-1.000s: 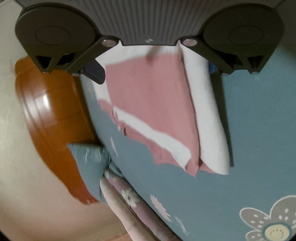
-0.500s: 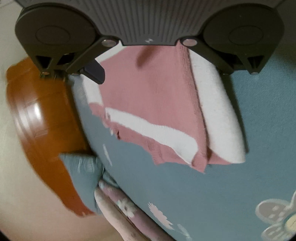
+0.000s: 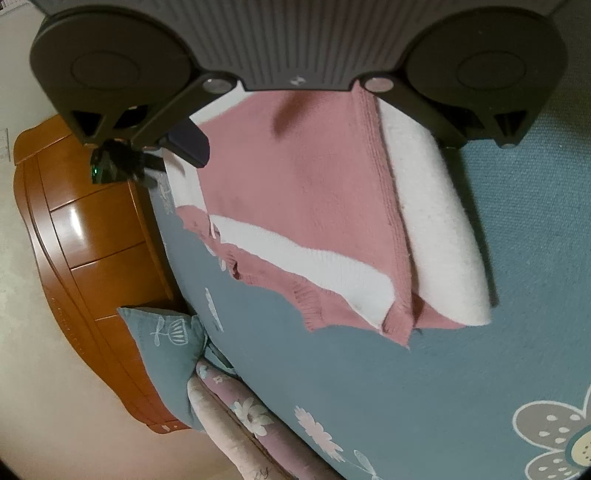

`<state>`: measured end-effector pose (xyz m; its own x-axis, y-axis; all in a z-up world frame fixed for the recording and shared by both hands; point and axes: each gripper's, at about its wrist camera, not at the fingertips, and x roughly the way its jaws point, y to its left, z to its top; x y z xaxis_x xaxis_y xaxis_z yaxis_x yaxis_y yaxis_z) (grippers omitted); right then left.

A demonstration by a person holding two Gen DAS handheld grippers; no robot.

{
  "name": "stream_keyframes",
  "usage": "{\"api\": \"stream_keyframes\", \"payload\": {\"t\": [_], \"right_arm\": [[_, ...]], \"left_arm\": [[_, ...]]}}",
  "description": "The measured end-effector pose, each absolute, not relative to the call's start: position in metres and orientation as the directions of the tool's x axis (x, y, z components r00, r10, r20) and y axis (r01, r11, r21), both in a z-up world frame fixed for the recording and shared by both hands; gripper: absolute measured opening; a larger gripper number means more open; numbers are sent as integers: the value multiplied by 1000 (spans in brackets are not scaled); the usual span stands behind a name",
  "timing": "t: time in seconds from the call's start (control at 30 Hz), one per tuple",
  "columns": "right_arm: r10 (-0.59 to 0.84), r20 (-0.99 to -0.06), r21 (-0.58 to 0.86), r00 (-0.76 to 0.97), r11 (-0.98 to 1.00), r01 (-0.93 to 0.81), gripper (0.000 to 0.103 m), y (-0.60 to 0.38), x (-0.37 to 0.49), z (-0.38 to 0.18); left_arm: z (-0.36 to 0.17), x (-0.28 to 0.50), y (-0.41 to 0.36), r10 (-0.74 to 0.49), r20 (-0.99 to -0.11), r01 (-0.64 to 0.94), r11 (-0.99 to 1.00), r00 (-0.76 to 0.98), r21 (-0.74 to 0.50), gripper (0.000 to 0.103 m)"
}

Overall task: Fold clothes
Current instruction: 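Slide both open grippers onto the white-and-pink folded side edge, then close both grippers side by side on the folded side edge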

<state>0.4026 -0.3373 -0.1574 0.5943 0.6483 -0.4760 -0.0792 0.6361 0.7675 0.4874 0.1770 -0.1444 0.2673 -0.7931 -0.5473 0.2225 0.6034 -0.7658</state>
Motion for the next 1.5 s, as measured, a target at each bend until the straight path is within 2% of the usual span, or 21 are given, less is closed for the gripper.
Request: {"api": "stream_keyframes", "payload": {"t": [0.1, 0.2, 0.33, 0.4, 0.5, 0.57, 0.63, 0.73, 0.83, 0.87, 0.9, 0.97, 1.07, 1.1, 1.33, 1.43, 1.5], "right_arm": [[680, -465, 760, 567, 635, -138, 97, -336, 387, -160], [677, -482, 760, 556, 639, -120, 98, -328, 406, -160], [645, -551, 716, 529, 691, -96, 98, -312, 430, -157], [615, -593, 668, 519, 736, -108, 91, -306, 431, -154], [589, -605, 659, 535, 748, -79, 69, -315, 422, -159], [583, -608, 686, 538, 728, -14, 43, -328, 422, -165], [583, -610, 702, 537, 712, 26, 29, -336, 422, -170], [581, -607, 705, 542, 709, 30, 29, -338, 417, -173], [567, -621, 685, 541, 728, 23, 29, -337, 416, -170], [567, -622, 684, 540, 729, 24, 29, -337, 416, -170], [566, -624, 682, 539, 731, 23, 29, -336, 416, -171], [563, -627, 677, 538, 736, 19, 29, -334, 419, -172], [562, -628, 677, 538, 735, 23, 29, -333, 420, -173], [563, -628, 679, 538, 734, 24, 29, -331, 421, -173], [521, -668, 614, 531, 790, -3, 29, -316, 425, -166], [490, -696, 572, 525, 820, -6, 29, -309, 425, -162], [468, -714, 543, 521, 839, -9, 29, -305, 426, -159]], "left_arm": [[-145, 487, 177, -795, -543, 227, 601, 269, -766, 102], [-146, 488, 177, -794, -543, 216, 601, 273, -769, 102], [-145, 489, 176, -785, -557, 202, 612, 272, -765, 102], [-145, 489, 177, -784, -556, 188, 611, 275, -769, 102], [-144, 488, 175, -771, -572, 195, 629, 281, -753, 102], [-142, 487, 172, -760, -585, 197, 643, 284, -740, 102], [-140, 486, 171, -750, -595, 190, 654, 288, -732, 102], [-137, 487, 171, -732, -617, 164, 673, 290, -721, 98], [-136, 487, 173, -706, -645, 155, 701, 294, -696, 87], [-135, 486, 174, -697, -654, 152, 710, 295, -688, 78], [-135, 486, 175, -688, -663, 149, 719, 296, -679, 62], [-134, 486, 176, -669, -680, 143, 736, 298, -662, 43], [-132, 485, 179, -641, -706, 133, 761, 301, -635, 26], [-132, 485, 180, -632, -714, 130, 769, 301, -625, 24], [-127, 483, 179, -573, -761, 138, 817, 303, -560, 26], [-127, 484, 178, -574, -763, 141, 817, 299, -559, 32], [-127, 482, 178, -586, -751, 126, 806, 306, -578, 41]]}}
